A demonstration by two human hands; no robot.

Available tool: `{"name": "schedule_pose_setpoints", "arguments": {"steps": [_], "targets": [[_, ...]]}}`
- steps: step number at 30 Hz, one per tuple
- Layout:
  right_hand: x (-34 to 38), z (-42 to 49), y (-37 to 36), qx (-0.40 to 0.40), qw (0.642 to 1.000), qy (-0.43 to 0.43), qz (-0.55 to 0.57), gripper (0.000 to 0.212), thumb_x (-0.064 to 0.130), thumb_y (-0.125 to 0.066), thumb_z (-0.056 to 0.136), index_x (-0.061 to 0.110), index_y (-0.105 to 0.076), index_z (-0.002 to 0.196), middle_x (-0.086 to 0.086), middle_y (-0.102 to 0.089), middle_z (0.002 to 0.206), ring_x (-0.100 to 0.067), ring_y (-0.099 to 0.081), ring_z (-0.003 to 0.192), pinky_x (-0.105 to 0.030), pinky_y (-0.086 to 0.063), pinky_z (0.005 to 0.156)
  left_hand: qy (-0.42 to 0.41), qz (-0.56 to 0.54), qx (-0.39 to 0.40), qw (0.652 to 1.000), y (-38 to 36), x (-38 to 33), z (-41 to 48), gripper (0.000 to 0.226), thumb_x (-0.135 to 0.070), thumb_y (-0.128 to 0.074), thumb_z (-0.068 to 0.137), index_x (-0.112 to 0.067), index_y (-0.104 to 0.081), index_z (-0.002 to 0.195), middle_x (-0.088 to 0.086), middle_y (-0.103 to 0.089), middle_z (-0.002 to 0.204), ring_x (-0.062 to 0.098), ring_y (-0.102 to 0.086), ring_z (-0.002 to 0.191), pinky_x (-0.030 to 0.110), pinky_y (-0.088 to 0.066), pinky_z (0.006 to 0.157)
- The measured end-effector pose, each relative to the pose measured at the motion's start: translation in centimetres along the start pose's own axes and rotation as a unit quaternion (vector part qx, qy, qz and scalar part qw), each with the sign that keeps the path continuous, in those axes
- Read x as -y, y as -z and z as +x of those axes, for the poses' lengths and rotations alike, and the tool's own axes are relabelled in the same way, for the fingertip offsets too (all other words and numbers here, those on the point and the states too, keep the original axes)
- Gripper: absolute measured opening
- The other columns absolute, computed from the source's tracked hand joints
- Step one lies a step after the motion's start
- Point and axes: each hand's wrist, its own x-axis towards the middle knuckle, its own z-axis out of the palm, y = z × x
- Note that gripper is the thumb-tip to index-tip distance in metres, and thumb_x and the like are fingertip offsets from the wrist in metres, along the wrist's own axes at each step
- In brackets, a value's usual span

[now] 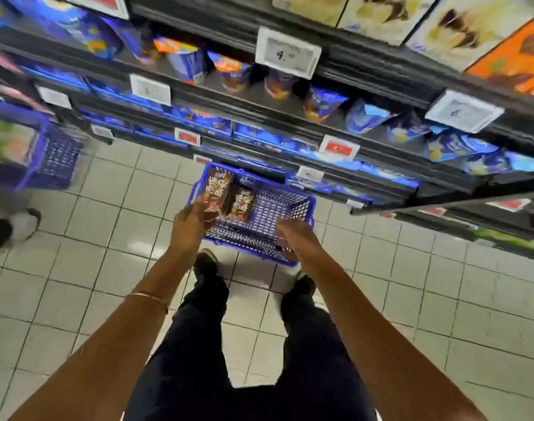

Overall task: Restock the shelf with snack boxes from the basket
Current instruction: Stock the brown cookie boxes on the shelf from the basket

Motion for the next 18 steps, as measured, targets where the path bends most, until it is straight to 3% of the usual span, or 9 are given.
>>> {"name": "schedule_pose_setpoints", "arguments": {"steps": [1, 3, 6, 7, 9, 12, 14, 16, 18], "targets": [[-0.2, 1.7, -1.6, 0.004, 1.0, -0.014, 0.001, 0.019, 0.038, -0.059, 0.1, 0.019, -0.064, 0.1, -0.015, -0.071, 0.113, -0.031, -0.069, 0.107, -0.046, -0.056, 0.092, 0.009, 0.003, 0.001, 1.0, 0.6, 0.6, 1.8, 0.034, -0.037, -0.052, 0.111, -0.015, -0.07, 0.093, 0.0, -0.077, 0.08, 0.007, -0.074, 0.057, 0.014, -0.05, 0.045], [-0.8, 5.5, -4.7, 0.005, 0.999, -0.04, 0.003, 0.02, 0.039, -0.061, 0.099, 0.019, -0.064, 0.097, -0.018, -0.07, 0.118, -0.037, -0.066, 0.114, -0.043, -0.057, 0.084, 0.028, 0.0, 0.004, 1.0, 1.3, 2.1, 5.4, 0.036, -0.041, -0.05, 0.111, -0.016, -0.069, 0.093, 0.004, -0.077, 0.084, 0.014, -0.076, 0.065, 0.018, -0.055, 0.05], [-1.7, 12.8, -9.1, 0.004, 0.998, -0.056, 0.001, 0.025, 0.041, -0.062, 0.098, 0.016, -0.061, 0.095, -0.006, -0.066, 0.095, -0.026, -0.069, 0.09, -0.031, -0.047, 0.065, 0.036, 0.0, 0.001, 0.999, 1.8, 5.0, 12.0, 0.043, -0.045, -0.044, 0.112, -0.015, -0.07, 0.097, 0.014, -0.076, 0.102, 0.027, -0.073, 0.085, 0.027, -0.057, 0.067], [-2.0, 15.6, -10.5, 0.008, 0.999, -0.052, -0.004, 0.025, 0.041, -0.061, 0.098, 0.016, -0.061, 0.101, -0.002, -0.064, 0.093, -0.019, -0.065, 0.08, -0.028, -0.045, 0.063, 0.038, -0.002, -0.006, 0.999, 1.8, 6.0, 14.3, 0.045, -0.047, -0.042, 0.113, -0.014, -0.069, 0.1, 0.014, -0.076, 0.104, 0.026, -0.073, 0.084, 0.025, -0.055, 0.065], [-2.7, 21.5, -13.3, 0.018, 0.999, -0.045, -0.01, 0.024, 0.039, -0.061, 0.099, 0.018, -0.061, 0.109, -0.002, -0.065, 0.099, -0.013, -0.059, 0.073, -0.026, -0.044, 0.061, 0.045, -0.018, -0.017, 0.999, 1.6, 8.4, 18.8, 0.047, -0.046, -0.037, 0.114, -0.014, -0.066, 0.096, 0.006, -0.078, 0.086, 0.016, -0.072, 0.067, 0.017, -0.05, 0.052], [-3.4, 30.3, -16.9, -0.011, 0.999, 0.004, -0.039, 0.026, 0.041, -0.064, 0.096, 0.017, -0.067, 0.105, -0.011, -0.069, 0.126, -0.024, -0.065, 0.1, -0.035, -0.052, 0.091, 0.027, -0.006, -0.026, 0.999, 0.6, 11.3, 25.5, 0.051, -0.044, -0.031, 0.116, -0.018, -0.064, 0.086, -0.003, -0.072, 0.06, 0.007, -0.065, 0.048, 0.014, -0.043, 0.042], [-3.8, 35.3, -19.0, -0.037, 0.996, 0.053, -0.053, 0.029, 0.046, -0.069, 0.091, 0.018, -0.068, 0.098, -0.014, -0.067, 0.13, -0.027, -0.063, 0.116, -0.038, -0.049, 0.102, 0.003, 0.021, -0.041, 0.999, -0.4, 12.8, 30.2, 0.055, -0.046, -0.028, 0.116, -0.018, -0.063, 0.084, 0.003, -0.072, 0.074, 0.013, -0.064, 0.057, 0.015, -0.043, 0.043], [-4.1, 39.9, -21.2, -0.059, 0.993, 0.098, -0.028, 0.054, 0.049, -0.077, 0.083, 0.012, -0.068, 0.122, -0.011, -0.066, 0.132, -0.023, -0.062, 0.116, -0.034, -0.049, 0.096, -0.017, 0.023, -0.056, 0.998, -1.6, 13.7, 34.3, 0.056, -0.05, -0.025, 0.115, -0.015, -0.062, 0.093, 0.012, -0.072, 0.097, 0.016, -0.063, 0.068, 0.016, -0.044, 0.042], [-4.4, 43.5, -23.4, -0.074, 0.99, 0.119, -0.03, 0.084, 0.055, -0.081, 0.076, 0.009, -0.054, 0.14, -0.013, -0.057, 0.142, -0.028, -0.056, 0.129, -0.042, -0.047, 0.105, -0.035, 0.035, -0.074, 0.996, -2.7, 14.0, 37.2, 0.057, -0.054, -0.025, 0.114, -0.012, -0.062, 0.106, 0.017, -0.074, 0.119, 0.018, -0.063, 0.074, 0.019, -0.044, 0.046]]}}
